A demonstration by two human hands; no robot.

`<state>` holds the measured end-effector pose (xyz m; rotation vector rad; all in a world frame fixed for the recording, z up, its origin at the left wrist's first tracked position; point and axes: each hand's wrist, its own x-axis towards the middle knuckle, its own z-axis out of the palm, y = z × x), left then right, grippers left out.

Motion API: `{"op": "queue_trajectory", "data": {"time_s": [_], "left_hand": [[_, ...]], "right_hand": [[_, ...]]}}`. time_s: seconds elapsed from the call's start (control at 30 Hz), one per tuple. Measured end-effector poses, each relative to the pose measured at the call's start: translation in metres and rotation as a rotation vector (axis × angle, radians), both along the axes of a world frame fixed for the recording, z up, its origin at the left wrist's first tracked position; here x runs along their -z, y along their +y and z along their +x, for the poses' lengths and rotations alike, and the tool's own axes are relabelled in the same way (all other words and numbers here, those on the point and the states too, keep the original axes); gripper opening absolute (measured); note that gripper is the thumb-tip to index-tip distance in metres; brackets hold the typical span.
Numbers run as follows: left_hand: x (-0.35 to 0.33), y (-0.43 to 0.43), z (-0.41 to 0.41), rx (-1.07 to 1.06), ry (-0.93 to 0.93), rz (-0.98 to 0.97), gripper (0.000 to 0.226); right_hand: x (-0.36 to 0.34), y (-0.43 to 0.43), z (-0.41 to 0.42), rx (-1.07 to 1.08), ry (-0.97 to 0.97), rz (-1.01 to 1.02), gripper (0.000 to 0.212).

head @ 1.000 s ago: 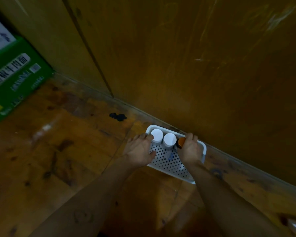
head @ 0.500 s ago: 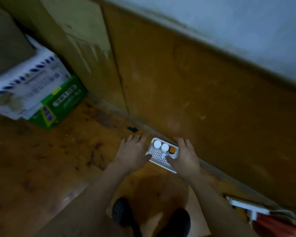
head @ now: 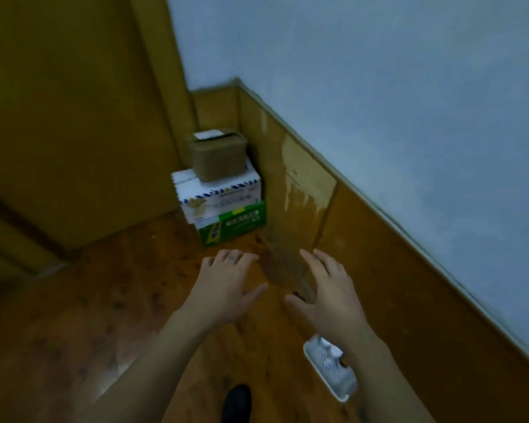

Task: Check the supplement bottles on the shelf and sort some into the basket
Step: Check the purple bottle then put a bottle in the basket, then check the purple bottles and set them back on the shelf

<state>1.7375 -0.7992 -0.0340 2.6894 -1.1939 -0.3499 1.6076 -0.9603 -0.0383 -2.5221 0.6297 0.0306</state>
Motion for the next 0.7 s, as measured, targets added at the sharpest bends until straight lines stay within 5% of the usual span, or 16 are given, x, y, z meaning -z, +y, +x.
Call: {"op": "queue_trajectory", "data": {"time_s": [0.3, 0.7], "left_hand": [[-0.021, 0.136, -0.116, -0.647, -0.108, -0.069, 0.059], [-0.071, 0.316, -0.381, -1.439, -0.309, -0.025, 0.053]], "right_hand": [[-0.030, 0.092, 0.001, -0.592, -0.068, -0.098, 0.073], [-0.085, 0.333, -0.127, -1.382, -0.264, 0.020, 0.068]]}}
